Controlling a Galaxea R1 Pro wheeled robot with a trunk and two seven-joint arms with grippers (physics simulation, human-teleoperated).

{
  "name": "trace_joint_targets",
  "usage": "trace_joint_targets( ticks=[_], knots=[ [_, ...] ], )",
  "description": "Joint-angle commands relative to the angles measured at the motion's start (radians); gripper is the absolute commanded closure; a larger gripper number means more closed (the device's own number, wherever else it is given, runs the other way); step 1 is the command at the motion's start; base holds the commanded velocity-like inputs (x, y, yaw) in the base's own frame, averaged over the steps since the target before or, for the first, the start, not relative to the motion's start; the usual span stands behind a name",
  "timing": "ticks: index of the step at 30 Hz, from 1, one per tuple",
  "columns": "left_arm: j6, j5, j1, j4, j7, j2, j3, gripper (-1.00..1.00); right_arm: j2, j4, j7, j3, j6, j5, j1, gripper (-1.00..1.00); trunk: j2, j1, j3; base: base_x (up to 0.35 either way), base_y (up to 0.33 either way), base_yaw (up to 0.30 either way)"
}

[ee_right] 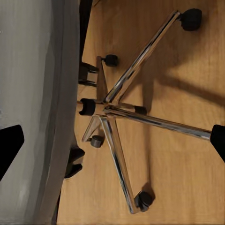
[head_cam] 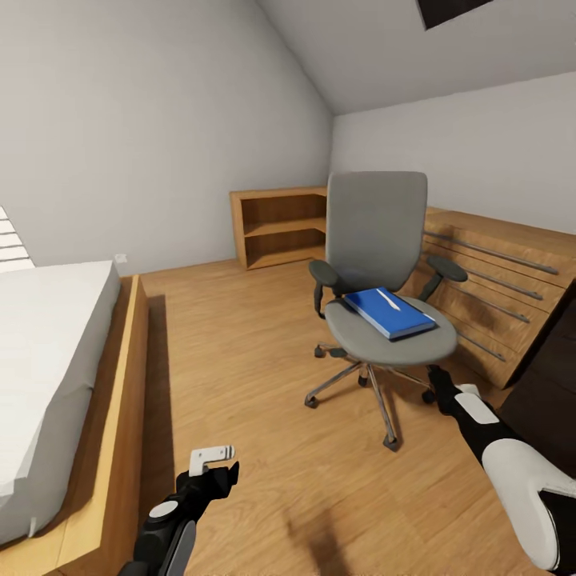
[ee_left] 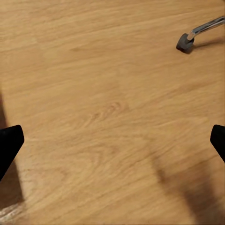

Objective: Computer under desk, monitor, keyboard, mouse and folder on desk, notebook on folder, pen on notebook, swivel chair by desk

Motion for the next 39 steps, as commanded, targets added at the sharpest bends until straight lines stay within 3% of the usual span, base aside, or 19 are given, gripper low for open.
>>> trace_joint_targets(
  ticks=[1,4,12,15,19,24,27,31,35,39],
  knots=[
    [0.004,0.010,0.000,0.000,0.009,-0.001,-0.003,-1.00,0.009,-0.002,0.003,-0.004,0.005,-0.002,0.002,-1.00,0.000,0.000,-0.001,-0.019,0.000,0.000],
    [0.004,0.008,0.000,0.001,0.009,-0.002,-0.022,-1.00,0.028,-0.002,0.031,-0.003,0.005,0.021,0.011,-1.00,0.000,0.000,-0.001,-0.011,0.000,0.000],
    [0.007,0.008,0.000,-0.001,0.022,-0.003,-0.114,-1.00,0.092,-0.002,0.110,-0.003,0.005,0.120,0.034,-1.00,0.000,0.000,-0.001,-0.003,0.000,0.000],
    [0.012,0.009,0.001,-0.007,0.044,-0.011,-0.125,-1.00,0.112,-0.002,0.127,-0.003,0.004,0.142,0.037,-1.00,0.000,0.000,-0.001,0.000,0.000,0.000],
    [0.032,0.009,-0.020,-0.010,0.118,-0.049,-0.134,-1.00,0.141,-0.002,0.142,-0.002,0.004,0.177,0.039,-1.00,0.000,0.000,-0.001,0.000,0.000,0.000],
    [0.116,0.015,-0.110,-0.002,0.225,-0.053,-0.138,-1.00,0.163,-0.002,0.150,-0.001,0.004,0.226,0.040,-1.00,0.000,0.000,-0.001,0.000,0.000,0.000],
    [0.215,0.040,-0.207,0.038,0.269,-0.053,-0.139,-1.00,0.173,-0.003,0.160,-0.001,0.005,0.258,0.040,-1.00,0.000,0.000,-0.001,0.000,0.000,0.000],
    [0.280,0.103,-0.294,0.112,0.288,-0.053,-0.139,-1.00,0.180,-0.003,0.180,0.002,0.005,0.274,0.040,-1.00,0.000,0.000,-0.001,0.000,0.000,0.000],
    [0.306,0.209,-0.345,0.188,0.295,-0.053,-0.139,-1.00,0.189,-0.003,0.206,0.013,0.005,0.283,0.040,-1.00,0.000,0.000,-0.001,0.000,0.000,0.000],
    [0.305,0.256,-0.360,0.217,0.296,-0.053,-0.141,-1.00,0.192,-0.002,0.227,0.031,0.005,0.290,0.040,-1.00,0.000,0.000,-0.001,0.000,0.000,0.000]
  ],
)
